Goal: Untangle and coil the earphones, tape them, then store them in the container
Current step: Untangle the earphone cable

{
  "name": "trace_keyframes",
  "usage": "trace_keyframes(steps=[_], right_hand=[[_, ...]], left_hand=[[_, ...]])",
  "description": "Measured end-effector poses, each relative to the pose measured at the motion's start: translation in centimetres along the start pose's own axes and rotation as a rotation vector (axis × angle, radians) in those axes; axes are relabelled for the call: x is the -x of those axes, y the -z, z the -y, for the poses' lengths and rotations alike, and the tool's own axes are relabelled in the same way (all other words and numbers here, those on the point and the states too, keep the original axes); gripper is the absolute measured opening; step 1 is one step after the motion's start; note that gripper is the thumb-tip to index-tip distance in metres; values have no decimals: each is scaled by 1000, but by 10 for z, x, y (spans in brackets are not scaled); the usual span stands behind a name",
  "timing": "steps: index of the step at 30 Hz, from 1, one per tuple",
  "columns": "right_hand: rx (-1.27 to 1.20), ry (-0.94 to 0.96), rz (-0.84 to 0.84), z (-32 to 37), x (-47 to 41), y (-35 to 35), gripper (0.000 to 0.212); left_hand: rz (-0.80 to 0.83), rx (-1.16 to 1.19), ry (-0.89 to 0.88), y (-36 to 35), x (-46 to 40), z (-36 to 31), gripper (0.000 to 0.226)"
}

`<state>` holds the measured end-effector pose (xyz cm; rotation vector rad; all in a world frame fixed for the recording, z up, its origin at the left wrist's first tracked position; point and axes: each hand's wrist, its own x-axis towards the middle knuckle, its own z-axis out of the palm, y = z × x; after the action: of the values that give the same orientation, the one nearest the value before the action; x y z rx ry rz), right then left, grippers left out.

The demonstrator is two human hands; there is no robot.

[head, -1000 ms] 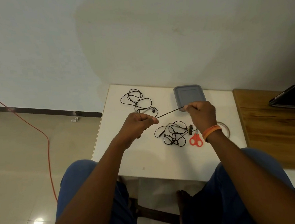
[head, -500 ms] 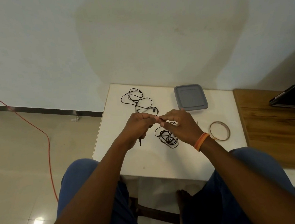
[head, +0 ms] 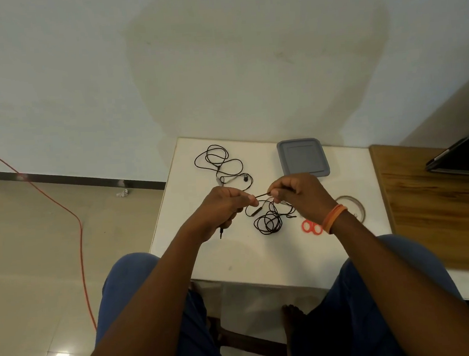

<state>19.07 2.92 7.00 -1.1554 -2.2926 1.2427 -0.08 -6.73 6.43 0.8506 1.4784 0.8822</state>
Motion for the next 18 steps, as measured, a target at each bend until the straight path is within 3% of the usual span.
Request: trace_keyframes(steps=[4, 11, 14, 18], right_hand=[[-4, -16, -65, 2, 1, -3, 11], [-572, -428, -16, 5, 7, -9, 13], [-404, -412, 9, 5, 8, -3, 10], [-22, -221, 55, 3, 8, 5, 8]], left_hand=[[28, -52, -12, -2, 3, 3, 23], [29, -178, 13, -9, 6, 6, 26], [-44, -228, -11, -8, 5, 10, 24], [-96, -454, -61, 2, -1, 17, 23]])
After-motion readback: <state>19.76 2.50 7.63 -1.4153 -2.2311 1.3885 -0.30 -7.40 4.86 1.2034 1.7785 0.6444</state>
